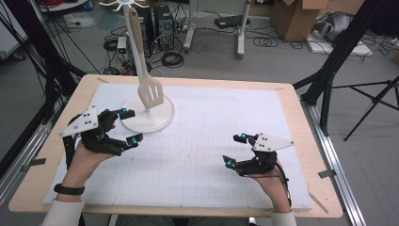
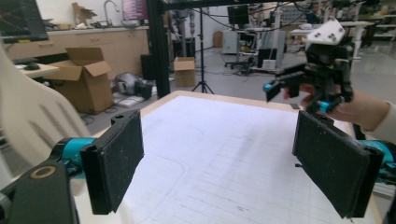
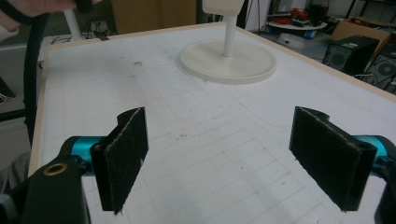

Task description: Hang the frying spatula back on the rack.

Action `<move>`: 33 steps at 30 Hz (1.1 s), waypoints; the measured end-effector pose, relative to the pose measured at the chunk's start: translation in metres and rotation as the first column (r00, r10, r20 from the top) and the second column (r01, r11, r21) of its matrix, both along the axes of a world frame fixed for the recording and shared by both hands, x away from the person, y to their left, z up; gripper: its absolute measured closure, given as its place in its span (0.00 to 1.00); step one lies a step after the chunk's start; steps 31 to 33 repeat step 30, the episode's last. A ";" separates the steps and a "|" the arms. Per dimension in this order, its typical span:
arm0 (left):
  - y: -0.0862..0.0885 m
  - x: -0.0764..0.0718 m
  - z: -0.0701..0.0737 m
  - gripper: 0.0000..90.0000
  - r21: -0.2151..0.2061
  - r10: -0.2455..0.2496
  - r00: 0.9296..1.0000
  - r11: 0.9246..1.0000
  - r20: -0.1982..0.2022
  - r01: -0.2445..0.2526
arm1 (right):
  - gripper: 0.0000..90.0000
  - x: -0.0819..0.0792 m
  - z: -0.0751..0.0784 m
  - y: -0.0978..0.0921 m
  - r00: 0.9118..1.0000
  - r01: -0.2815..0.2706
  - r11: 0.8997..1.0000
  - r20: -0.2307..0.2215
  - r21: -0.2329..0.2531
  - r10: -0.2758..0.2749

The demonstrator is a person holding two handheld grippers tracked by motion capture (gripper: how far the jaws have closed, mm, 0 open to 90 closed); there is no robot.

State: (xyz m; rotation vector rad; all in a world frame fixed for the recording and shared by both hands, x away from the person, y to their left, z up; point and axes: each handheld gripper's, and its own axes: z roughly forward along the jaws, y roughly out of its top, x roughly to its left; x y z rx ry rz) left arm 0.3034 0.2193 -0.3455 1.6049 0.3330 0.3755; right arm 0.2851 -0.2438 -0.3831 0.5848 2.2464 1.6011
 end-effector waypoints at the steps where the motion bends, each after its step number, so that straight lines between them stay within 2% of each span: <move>1: -0.002 -0.001 -0.005 0.19 0.013 0.002 1.000 1.000 0.001 -0.002 | 0.21 0.000 0.000 0.000 1.000 0.000 1.000 -0.001 -0.001 0.000; 5: -0.006 -0.004 -0.024 0.19 0.011 0.000 1.000 1.000 -0.014 0.000 | 0.21 -0.001 0.000 -0.002 1.000 0.002 1.000 -0.001 0.000 -0.002; 10: -0.011 -0.006 -0.045 0.19 0.039 -0.004 0.999 0.999 -0.038 0.006 | 0.21 0.000 -0.001 -0.005 1.000 0.013 1.000 0.006 0.005 -0.013; 13: -0.013 -0.008 -0.052 0.19 0.028 -0.012 0.999 1.000 -0.045 0.014 | 0.21 -0.001 -0.002 -0.008 1.000 0.019 1.000 -0.009 0.010 -0.019; 18: -0.015 -0.011 -0.057 0.19 0.022 -0.022 0.999 1.000 -0.044 0.022 | 0.20 -0.002 -0.002 -0.011 1.000 0.029 0.999 0.001 0.016 -0.029; 20: -0.016 -0.011 -0.058 0.19 0.016 -0.026 0.999 1.000 -0.046 0.026 | 0.20 -0.002 -0.002 -0.012 1.000 0.030 0.999 -0.009 0.018 -0.030; 21: -0.017 -0.012 -0.058 0.19 0.025 -0.027 0.998 0.999 -0.048 0.028 | 0.20 -0.002 -0.002 -0.012 1.000 0.030 0.999 -0.008 0.016 -0.030; 33: -0.018 -0.011 -0.059 0.19 0.006 -0.046 0.998 0.999 -0.048 0.046 | 0.20 -0.001 -0.004 -0.012 0.999 0.036 0.999 -0.011 0.008 -0.036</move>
